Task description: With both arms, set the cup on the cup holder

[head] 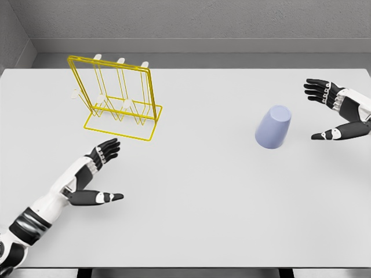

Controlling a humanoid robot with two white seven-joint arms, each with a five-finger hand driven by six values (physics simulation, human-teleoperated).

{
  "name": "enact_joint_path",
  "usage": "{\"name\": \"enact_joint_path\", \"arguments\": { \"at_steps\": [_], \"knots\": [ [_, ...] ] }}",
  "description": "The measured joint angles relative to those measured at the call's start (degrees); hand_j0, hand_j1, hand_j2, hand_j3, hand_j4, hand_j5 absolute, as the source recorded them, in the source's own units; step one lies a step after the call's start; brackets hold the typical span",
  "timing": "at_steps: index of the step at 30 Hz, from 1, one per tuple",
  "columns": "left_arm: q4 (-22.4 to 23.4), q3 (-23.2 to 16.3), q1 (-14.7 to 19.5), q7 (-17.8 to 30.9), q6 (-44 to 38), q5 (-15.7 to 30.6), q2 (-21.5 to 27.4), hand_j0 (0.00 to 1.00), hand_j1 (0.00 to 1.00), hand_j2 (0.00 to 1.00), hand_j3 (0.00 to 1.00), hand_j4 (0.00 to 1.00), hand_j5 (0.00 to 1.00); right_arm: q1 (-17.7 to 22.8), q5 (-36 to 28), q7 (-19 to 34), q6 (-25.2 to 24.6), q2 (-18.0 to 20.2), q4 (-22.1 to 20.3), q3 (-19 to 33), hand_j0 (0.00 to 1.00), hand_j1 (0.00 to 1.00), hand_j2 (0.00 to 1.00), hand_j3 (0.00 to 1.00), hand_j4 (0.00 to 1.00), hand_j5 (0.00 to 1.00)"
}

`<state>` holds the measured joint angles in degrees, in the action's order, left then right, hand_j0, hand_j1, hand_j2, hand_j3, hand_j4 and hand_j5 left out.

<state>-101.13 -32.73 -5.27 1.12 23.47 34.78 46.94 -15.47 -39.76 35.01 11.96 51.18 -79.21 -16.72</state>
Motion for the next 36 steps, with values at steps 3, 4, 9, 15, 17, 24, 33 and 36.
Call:
{"name": "enact_joint_path", "arguments": {
  "at_steps": [3,4,9,15,17,24,33,36],
  "knots": [
    [0.0,-0.2,1.0,0.1,-0.1,-0.2,-0.4,1.00,1.00,1.00,1.00,1.00,1.00,-0.4,0.0,0.0,0.1,-0.2,0.0,-0.1,1.00,1.00,1.00,1.00,1.00,1.00],
    [0.0,-0.2,1.2,0.0,0.0,-0.3,-0.5,1.00,1.00,1.00,1.00,1.00,1.00,-0.4,0.0,0.0,0.1,-0.6,0.1,-0.1,1.00,1.00,1.00,1.00,1.00,1.00],
    [0.0,-0.2,1.6,-0.2,-0.1,-0.4,-1.0,1.00,1.00,1.00,1.00,1.00,1.00,0.1,-0.1,0.0,-0.1,-1.3,0.2,-0.2,1.00,1.00,1.00,1.00,1.00,1.00],
    [0.0,-0.3,1.6,-0.1,-1.2,-0.4,-1.3,1.00,1.00,1.00,1.00,1.00,1.00,-0.4,-0.3,0.0,-4.7,-4.2,2.3,-0.2,1.00,1.00,1.00,1.00,1.00,1.00],
    [0.0,-0.3,1.7,-0.1,-1.6,-0.5,-1.3,1.00,1.00,1.00,1.00,1.00,1.00,-0.5,-0.2,0.0,-5.8,-5.3,3.1,-0.3,1.00,1.00,1.00,1.00,1.00,1.00],
    [0.0,-0.3,1.6,-0.1,-2.1,-0.6,-1.3,1.00,1.00,1.00,1.00,1.00,1.00,-3.6,-0.2,0.0,-6.6,-6.8,6.9,0.0,1.00,1.00,1.00,1.00,1.00,1.00],
    [0.0,-0.3,1.6,-0.1,-2.1,-0.6,-1.2,1.00,1.00,1.00,1.00,1.00,1.00,-3.3,0.0,0.0,-6.3,-10.2,8.5,-0.3,1.00,1.00,1.00,1.00,1.00,1.00],
    [0.0,-0.3,1.6,-0.1,-2.1,-0.6,-1.3,1.00,1.00,1.00,1.00,1.00,1.00,-3.1,0.0,0.0,-6.3,-10.5,9.4,-0.3,1.00,1.00,1.00,1.00,1.00,1.00]
  ]
}}
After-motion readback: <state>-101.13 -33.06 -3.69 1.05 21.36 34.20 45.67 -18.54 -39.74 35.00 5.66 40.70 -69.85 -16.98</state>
